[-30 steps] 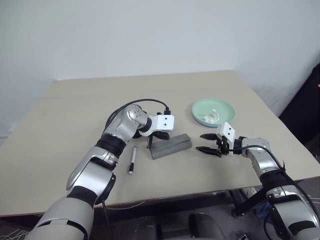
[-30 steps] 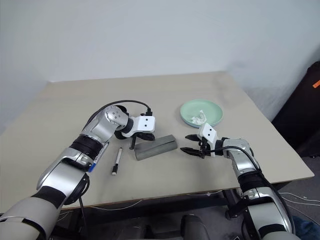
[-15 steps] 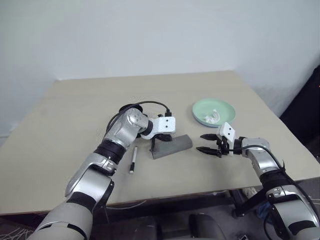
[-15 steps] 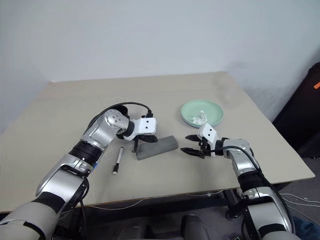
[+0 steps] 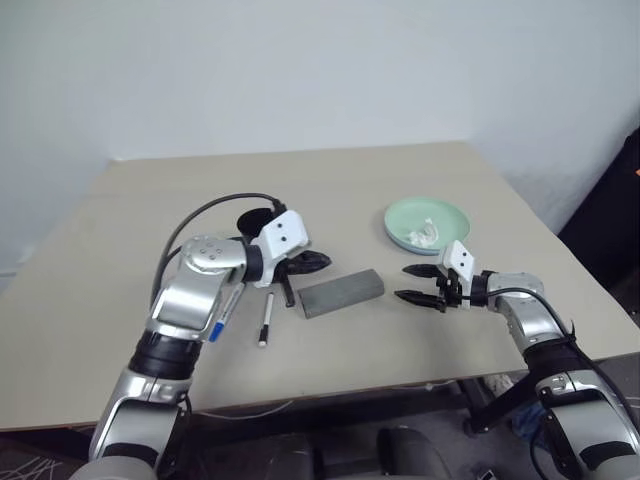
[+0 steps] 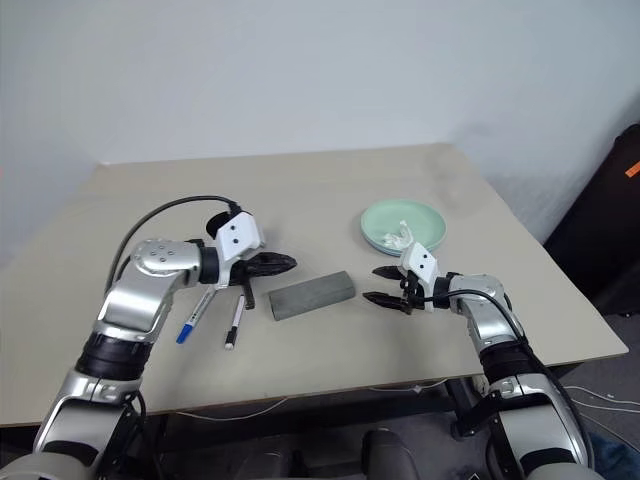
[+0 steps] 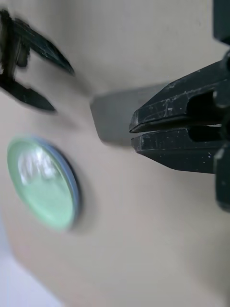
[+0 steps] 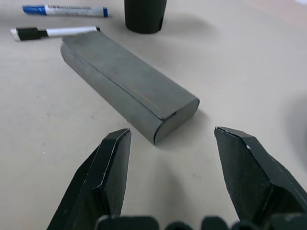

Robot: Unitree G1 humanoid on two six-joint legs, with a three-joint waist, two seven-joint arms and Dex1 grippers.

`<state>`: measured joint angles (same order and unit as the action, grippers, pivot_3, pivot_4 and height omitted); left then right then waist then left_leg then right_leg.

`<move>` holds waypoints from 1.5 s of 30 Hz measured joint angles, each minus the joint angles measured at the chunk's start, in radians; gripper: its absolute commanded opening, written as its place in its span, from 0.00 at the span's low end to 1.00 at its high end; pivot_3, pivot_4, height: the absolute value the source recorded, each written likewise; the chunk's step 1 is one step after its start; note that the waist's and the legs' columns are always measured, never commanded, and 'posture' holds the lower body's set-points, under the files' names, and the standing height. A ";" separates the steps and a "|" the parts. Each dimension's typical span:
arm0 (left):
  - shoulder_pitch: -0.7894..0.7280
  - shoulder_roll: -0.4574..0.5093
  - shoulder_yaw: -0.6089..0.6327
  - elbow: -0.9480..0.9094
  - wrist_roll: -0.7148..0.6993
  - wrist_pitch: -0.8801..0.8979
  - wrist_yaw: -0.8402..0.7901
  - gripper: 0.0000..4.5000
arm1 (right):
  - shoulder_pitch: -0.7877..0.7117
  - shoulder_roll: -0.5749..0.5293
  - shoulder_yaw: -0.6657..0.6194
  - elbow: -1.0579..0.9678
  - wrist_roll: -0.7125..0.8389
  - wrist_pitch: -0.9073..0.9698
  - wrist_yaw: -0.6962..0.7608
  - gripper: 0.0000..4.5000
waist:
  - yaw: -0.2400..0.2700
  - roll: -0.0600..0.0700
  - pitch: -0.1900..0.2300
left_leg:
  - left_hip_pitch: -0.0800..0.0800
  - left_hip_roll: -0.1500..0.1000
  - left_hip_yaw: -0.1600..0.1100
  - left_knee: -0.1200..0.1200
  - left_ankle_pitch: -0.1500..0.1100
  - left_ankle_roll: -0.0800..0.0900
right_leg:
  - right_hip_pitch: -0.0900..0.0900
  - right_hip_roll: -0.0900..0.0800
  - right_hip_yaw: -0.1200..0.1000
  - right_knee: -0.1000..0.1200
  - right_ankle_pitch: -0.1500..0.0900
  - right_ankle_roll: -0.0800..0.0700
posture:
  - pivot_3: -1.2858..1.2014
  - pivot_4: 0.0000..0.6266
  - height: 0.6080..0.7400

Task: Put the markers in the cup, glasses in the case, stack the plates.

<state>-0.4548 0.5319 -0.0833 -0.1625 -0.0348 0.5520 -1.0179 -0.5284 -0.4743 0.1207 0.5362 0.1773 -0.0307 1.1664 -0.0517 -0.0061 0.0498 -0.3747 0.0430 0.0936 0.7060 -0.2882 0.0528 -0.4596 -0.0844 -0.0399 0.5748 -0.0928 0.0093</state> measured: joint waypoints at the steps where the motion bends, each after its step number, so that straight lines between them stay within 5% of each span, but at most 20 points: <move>1: 0.040 0.002 0.019 -0.048 -0.004 0.036 0.030 0.01 | 0.007 -0.009 -0.007 -0.017 0.017 0.015 0.016 0.67 | 0.000 0.000 0.000 | 0.000 0.000 0.000 0.000 0.000 0.000 | -0.001 0.000 0.000 0.000 0.000 0.000 | 0.52 0.00 0.94; 9: 0.259 -0.031 0.079 -0.334 -0.014 0.335 0.286 0.01 | 0.046 -0.034 -0.060 -0.177 0.160 0.161 0.140 0.67 | 0.002 0.000 0.000 | 0.003 0.000 0.000 -0.001 -0.001 -0.003 | 0.002 0.000 -0.001 0.000 0.000 0.000 | 0.52 0.00 0.94; 18: 0.323 -0.106 0.111 -0.344 0.009 0.559 0.537 0.01 | 0.045 -0.015 -0.050 -0.178 0.172 0.183 0.147 0.67 | 0.002 -0.001 0.001 | 0.011 0.001 -0.001 -0.003 -0.002 -0.006 | 0.008 0.000 -0.001 0.000 0.000 0.000 | 0.52 0.00 0.94; 21: 0.322 -0.144 0.112 -0.334 0.006 0.621 0.589 0.15 | 0.034 -0.011 -0.042 -0.169 0.170 0.182 0.147 0.67 | 0.002 -0.001 0.001 | 0.012 0.001 -0.001 -0.003 -0.002 -0.006 | 0.008 0.000 -0.001 0.000 0.000 0.000 | 0.52 0.00 0.94; 28: 0.275 -0.158 0.120 -0.304 0.002 0.700 0.676 0.68 | 0.031 -0.011 -0.037 -0.169 0.170 0.180 0.140 0.67 | 0.002 -0.001 0.001 | 0.012 0.000 0.000 -0.006 -0.003 -0.007 | 0.008 0.000 -0.001 -0.001 0.000 0.000 | 0.52 0.00 0.94; 45: 0.121 -0.298 0.141 -0.215 -0.018 0.905 0.818 0.68 | 0.095 -0.023 -0.043 -0.200 0.165 0.180 0.095 0.67 | 0.002 -0.003 0.001 | 0.012 0.000 -0.001 -0.007 -0.003 -0.008 | 0.008 0.000 -0.001 -0.002 0.000 0.000 | 0.52 0.00 0.94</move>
<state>-0.3337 0.2341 0.0576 -0.3770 -0.0527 1.4569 -0.2002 -0.4339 -0.4976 0.0781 0.3362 0.3426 0.1490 1.2615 -0.0498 -0.0094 0.0509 -0.3626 0.0429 0.0930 0.6992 -0.2915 0.0452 -0.4516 -0.0844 -0.0414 0.5725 -0.0930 0.0093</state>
